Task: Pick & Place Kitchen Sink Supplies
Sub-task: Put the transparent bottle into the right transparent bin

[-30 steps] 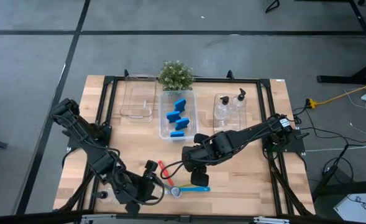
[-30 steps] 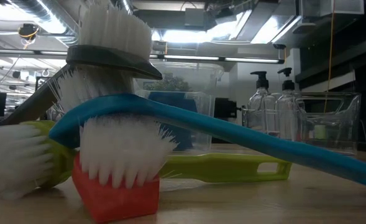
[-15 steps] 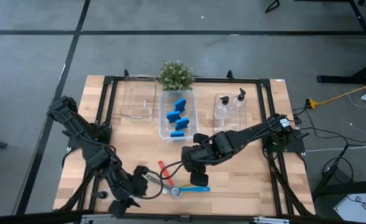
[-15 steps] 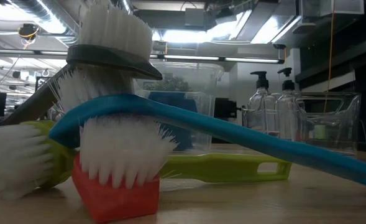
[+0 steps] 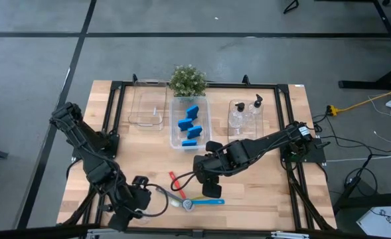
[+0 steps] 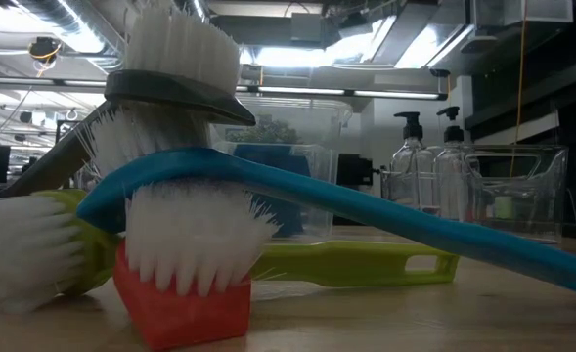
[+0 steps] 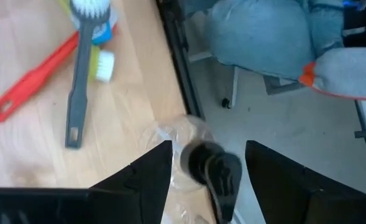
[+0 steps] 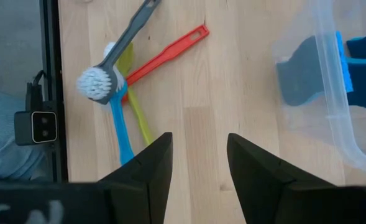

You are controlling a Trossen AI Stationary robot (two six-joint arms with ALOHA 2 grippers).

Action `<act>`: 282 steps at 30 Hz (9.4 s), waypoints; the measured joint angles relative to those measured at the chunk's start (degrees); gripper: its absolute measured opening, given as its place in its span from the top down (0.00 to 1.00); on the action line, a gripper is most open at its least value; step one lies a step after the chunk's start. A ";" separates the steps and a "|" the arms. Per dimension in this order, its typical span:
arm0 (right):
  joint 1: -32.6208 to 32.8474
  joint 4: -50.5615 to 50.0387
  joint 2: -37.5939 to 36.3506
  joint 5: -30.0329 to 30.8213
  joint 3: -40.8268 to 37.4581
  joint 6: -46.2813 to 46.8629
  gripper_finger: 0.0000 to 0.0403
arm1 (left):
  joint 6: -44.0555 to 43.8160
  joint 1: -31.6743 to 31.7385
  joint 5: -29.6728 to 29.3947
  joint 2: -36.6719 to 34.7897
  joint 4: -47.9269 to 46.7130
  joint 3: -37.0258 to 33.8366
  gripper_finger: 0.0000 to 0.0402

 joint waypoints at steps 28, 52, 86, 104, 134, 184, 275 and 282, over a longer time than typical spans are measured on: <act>0.04 -0.02 0.00 0.00 0.00 -0.02 0.62 | -5.07 -3.62 -2.77 2.26 -2.00 0.02 0.51; 0.04 -0.02 0.00 0.00 0.00 -0.02 0.62 | -5.51 -3.60 -5.50 2.32 -2.70 0.07 0.79; 1.79 -18.97 -4.39 1.58 -1.14 -0.95 0.62 | 18.88 19.14 -2.96 -0.35 -2.81 7.87 0.79; 1.68 -19.11 -10.78 7.59 -1.11 -10.67 0.62 | 27.78 36.61 6.53 5.92 -2.79 9.82 0.79; -6.18 -19.10 -15.91 7.37 -1.11 -22.93 0.62 | 33.52 38.25 3.45 21.38 -11.31 27.15 0.74; -7.04 -9.58 -13.10 7.02 -1.11 -23.01 0.62 | 29.44 33.80 -14.51 10.73 -16.02 27.02 0.51; -8.07 0.73 5.12 -2.19 0.92 -19.67 0.72 | 22.97 28.94 -15.18 -19.63 35.77 -31.50 0.52; -8.07 0.50 5.11 -2.21 0.92 -19.67 0.78 | 22.81 28.94 -15.18 -19.63 35.81 -31.50 0.51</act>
